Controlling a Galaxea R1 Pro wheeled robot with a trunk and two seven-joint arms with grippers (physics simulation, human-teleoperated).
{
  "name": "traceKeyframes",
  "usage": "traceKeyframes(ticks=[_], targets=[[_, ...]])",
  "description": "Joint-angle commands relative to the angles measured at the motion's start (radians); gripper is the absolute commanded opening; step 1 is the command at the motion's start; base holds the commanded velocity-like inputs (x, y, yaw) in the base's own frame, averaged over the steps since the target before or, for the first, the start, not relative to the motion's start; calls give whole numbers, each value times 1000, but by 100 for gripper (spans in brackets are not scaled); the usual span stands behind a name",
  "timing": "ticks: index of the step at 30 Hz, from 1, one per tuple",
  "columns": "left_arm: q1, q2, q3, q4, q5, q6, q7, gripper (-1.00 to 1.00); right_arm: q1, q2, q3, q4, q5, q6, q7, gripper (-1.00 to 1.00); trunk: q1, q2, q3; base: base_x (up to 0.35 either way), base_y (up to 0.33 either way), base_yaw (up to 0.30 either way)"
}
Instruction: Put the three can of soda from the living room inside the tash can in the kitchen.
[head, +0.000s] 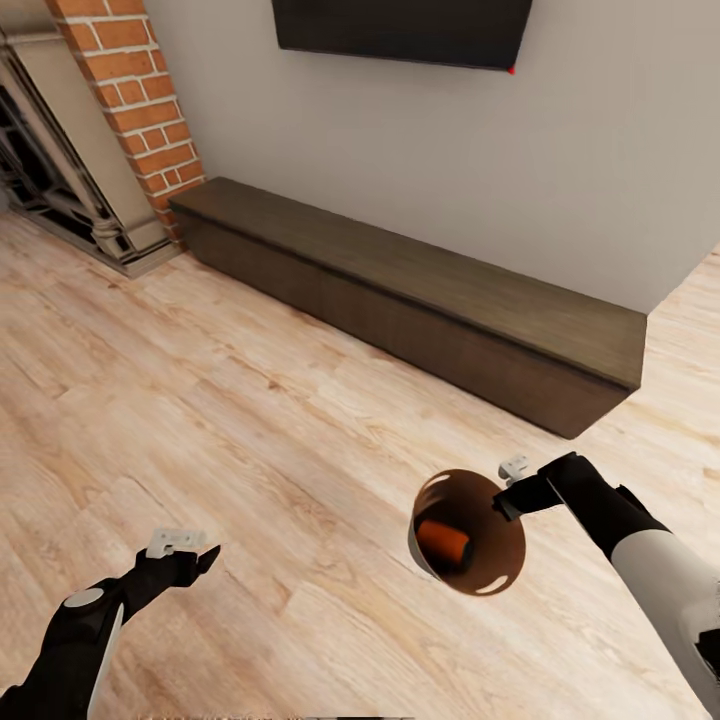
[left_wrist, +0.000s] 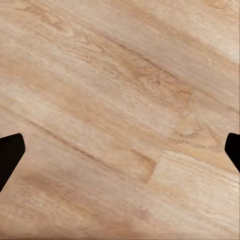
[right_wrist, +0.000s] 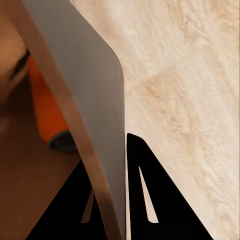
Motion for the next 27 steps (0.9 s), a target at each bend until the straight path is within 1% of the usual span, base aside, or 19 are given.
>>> traceKeyframes(ticks=[1,7,11,17,20,27], targets=[[0,0,0,0,0,-1,0,100,0,1,-1,0,-16,9,4,-100,0,0,0,0,0,252],[0,0,0,0,-1,-20,-4,100,0,6,-1,0,-14,9,4,-100,0,0,0,9,0,252],[7,0,0,-1,1,-24,-7,100,0,7,0,0,-14,9,2,-100,0,0,0,130,9,252],[14,0,0,-3,7,-24,-8,100,0,9,0,0,-13,9,1,-100,0,0,0,274,65,252],[15,0,0,-3,8,-24,-8,100,0,16,1,1,-13,10,1,-100,0,0,0,305,82,252],[15,0,0,-3,8,-24,-8,100,0,20,1,1,-12,10,0,-100,0,0,0,310,87,252]])
